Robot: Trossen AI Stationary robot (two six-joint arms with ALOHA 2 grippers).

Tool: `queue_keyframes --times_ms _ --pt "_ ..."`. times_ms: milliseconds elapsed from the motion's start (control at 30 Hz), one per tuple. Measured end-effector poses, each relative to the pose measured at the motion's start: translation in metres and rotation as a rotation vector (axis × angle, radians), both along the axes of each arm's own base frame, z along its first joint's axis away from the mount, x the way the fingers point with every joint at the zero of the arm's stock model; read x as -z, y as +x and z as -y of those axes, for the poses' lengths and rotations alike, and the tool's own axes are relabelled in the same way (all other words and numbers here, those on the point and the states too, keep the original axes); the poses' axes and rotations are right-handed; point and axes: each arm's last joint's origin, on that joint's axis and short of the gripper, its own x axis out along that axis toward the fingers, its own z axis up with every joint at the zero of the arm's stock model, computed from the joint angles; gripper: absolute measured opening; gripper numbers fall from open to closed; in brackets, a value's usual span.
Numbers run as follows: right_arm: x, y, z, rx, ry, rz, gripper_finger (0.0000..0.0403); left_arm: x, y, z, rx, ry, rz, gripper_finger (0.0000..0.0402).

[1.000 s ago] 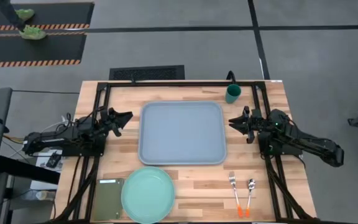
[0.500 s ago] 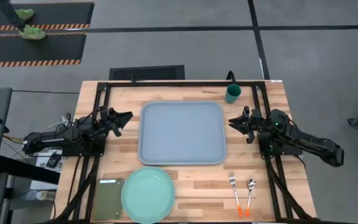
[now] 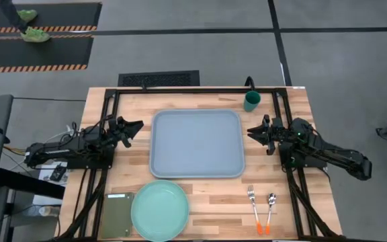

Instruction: Pick and place plate/cup/fork/spoon on tray

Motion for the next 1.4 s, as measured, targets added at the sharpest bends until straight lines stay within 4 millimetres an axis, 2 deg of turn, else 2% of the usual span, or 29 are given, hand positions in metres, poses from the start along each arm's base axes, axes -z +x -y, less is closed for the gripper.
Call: queue_keyframes --times_ms 600,767,933,1000,1167,1400 --pt "0.000 0.000 0.000 0.000 0.000 0.000 0.0127 -0.005 -0.002 -0.002 -0.067 -0.306 0.223 0.0100" --pt "0.000 0.000 0.000 0.000 0.000 0.000 0.0127 -0.016 -0.004 -0.002 -0.034 -0.321 0.358 0.0108" --pt "-0.002 0.000 0.000 0.002 -0.004 0.022 0.0127 -0.039 -0.010 0.000 0.015 -0.280 0.467 0.0133" --pt "-0.003 0.000 0.000 -0.005 0.067 0.045 0.0127 -0.046 -0.012 0.000 0.017 -0.276 0.495 0.0141" --pt "-0.005 0.000 0.000 -0.022 0.379 0.087 0.0127 -0.063 -0.016 0.000 0.007 -0.244 0.521 0.0157" --pt "-0.005 0.000 0.001 0.011 0.464 0.110 0.0127 -0.090 -0.005 -0.002 -0.030 -0.277 0.484 0.0190"
